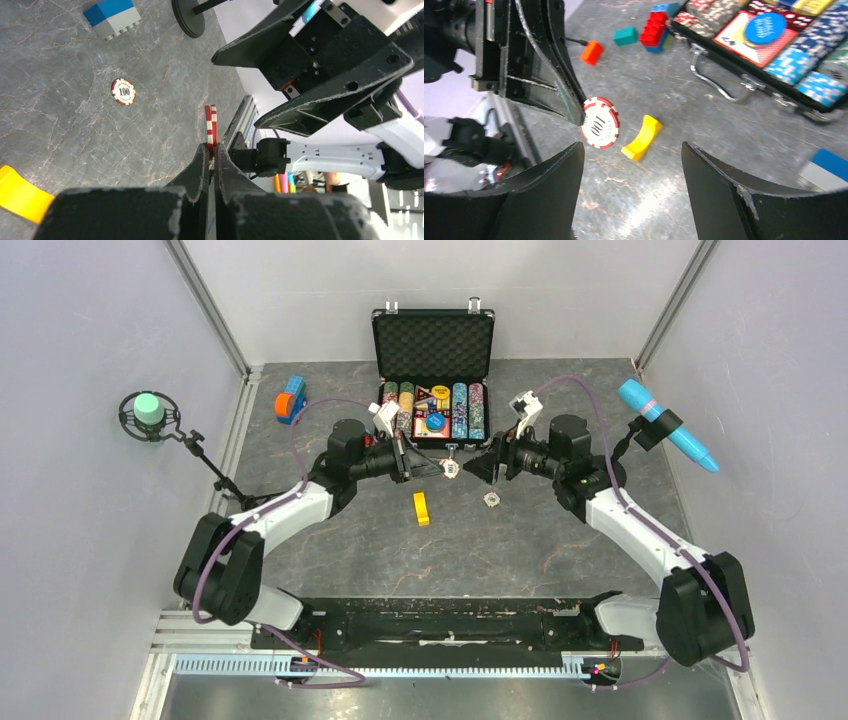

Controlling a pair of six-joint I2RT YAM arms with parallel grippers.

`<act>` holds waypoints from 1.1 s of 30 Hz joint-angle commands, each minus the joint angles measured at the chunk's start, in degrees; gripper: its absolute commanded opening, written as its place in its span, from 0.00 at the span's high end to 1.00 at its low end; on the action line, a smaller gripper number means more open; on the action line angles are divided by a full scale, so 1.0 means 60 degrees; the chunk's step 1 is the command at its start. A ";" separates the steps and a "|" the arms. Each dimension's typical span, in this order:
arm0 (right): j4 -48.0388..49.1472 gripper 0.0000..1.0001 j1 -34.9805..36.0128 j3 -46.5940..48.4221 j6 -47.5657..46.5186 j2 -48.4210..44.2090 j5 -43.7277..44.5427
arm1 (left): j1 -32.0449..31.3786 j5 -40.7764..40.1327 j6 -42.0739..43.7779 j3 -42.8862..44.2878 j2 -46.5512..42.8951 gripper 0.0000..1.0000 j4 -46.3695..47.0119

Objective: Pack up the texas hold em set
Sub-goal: Pick up the poker chip from the center of the board.

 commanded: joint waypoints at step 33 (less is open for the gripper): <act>0.4680 0.60 -0.0098 -0.0703 0.2877 0.0613 -0.3700 | 0.0040 0.2413 -0.0197 -0.0148 -0.0623 0.98 0.2802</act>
